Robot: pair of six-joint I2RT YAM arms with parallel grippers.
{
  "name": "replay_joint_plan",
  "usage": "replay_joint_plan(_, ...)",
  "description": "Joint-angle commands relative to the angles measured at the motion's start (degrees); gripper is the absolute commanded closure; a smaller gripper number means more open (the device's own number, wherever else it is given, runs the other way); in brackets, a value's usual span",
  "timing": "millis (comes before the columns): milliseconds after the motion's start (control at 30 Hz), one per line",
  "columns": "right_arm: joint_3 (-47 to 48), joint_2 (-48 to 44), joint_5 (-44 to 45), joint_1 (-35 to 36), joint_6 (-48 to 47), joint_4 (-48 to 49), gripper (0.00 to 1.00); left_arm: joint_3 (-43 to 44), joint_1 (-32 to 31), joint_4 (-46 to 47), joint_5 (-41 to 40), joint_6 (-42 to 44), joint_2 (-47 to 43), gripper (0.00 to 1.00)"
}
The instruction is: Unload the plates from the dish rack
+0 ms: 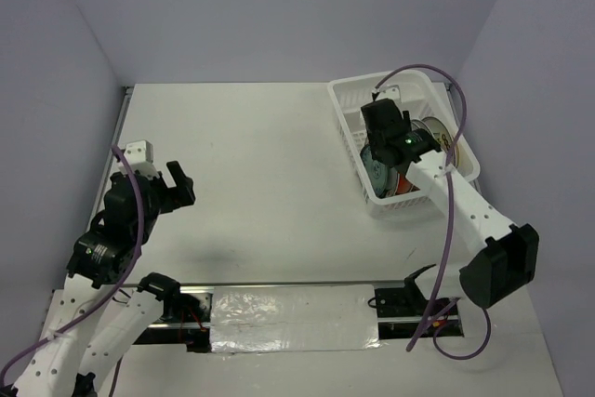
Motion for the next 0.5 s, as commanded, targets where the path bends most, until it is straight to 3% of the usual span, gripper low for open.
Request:
replay_joint_plan(0, 1.8, 4.0, 7.6, 0.8, -4.0, 3.8, 0.44, 0.1, -0.4, 2.9, 1.2, 0.9, 0.4, 0.00)
replay_joint_plan(133, 1.1, 6.8, 6.7, 0.8, -5.0, 5.7, 0.71, 0.1, -0.5, 3.0, 1.2, 0.9, 0.4, 0.00)
replay_joint_plan(233, 1.7, 7.3, 7.6, 0.9, -6.6, 5.2, 0.76, 0.1, -0.5, 2.9, 1.1, 0.9, 0.3, 0.01)
replay_joint_plan(400, 2.8, 6.4, 11.6, 2.3, -7.7, 4.9, 1.00, 0.1, -0.5, 2.9, 1.2, 1.0, 0.7, 0.00)
replay_joint_plan(467, 3.6, 6.4, 13.3, 2.5, -8.3, 4.4, 1.00, 0.2, -0.5, 2.9, 1.1, 0.9, 0.8, 0.01)
